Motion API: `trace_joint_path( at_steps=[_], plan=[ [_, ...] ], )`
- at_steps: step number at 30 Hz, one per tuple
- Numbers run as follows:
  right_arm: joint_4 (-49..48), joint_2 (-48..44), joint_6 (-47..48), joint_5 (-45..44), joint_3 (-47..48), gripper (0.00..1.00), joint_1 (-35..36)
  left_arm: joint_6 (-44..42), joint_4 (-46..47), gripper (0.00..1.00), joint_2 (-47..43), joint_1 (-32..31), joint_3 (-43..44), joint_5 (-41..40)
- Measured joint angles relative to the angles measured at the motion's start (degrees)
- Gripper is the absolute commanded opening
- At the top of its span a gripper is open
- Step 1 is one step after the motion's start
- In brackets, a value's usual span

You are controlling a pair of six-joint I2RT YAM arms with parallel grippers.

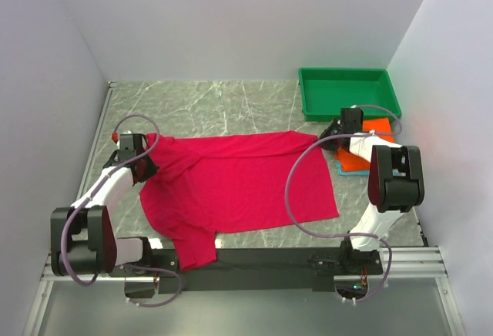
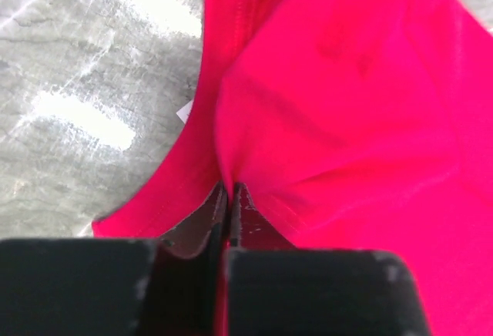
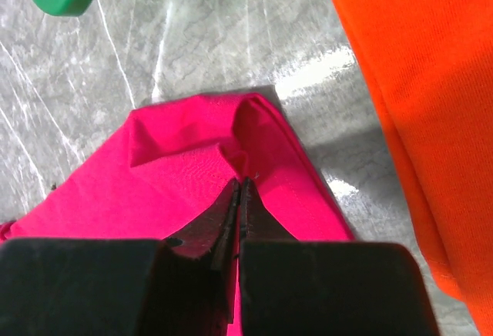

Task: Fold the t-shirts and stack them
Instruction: Fold the tshirt

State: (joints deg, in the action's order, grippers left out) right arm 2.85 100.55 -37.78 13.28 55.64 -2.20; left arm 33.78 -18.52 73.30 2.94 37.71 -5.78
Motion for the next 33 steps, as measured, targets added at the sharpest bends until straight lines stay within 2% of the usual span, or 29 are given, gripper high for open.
trace_joint_path(
  at_steps=[6, 17, 27, 33],
  plan=[
    [1.25, 0.0, 0.39, 0.07, 1.95, 0.0, 0.0, 1.62, -3.13, 0.01, -3.06, 0.0, 2.78, 1.18],
    [4.72, 0.0, 1.66, -0.35, 6.27, 0.0, 0.0, 12.66, -8.79, 0.01, -8.72, 0.0, 6.19, 5.95],
    [8.22, 0.0, 3.02, -0.59, 8.41, 0.0, 0.0, 19.23, -12.59, 0.01, -17.35, 0.0, 5.4, 5.4],
    [8.87, 0.0, 3.39, -0.59, 9.07, 0.0, 0.0, 23.43, -11.89, 0.01, -18.21, 0.0, -0.66, 5.51]
  ],
)
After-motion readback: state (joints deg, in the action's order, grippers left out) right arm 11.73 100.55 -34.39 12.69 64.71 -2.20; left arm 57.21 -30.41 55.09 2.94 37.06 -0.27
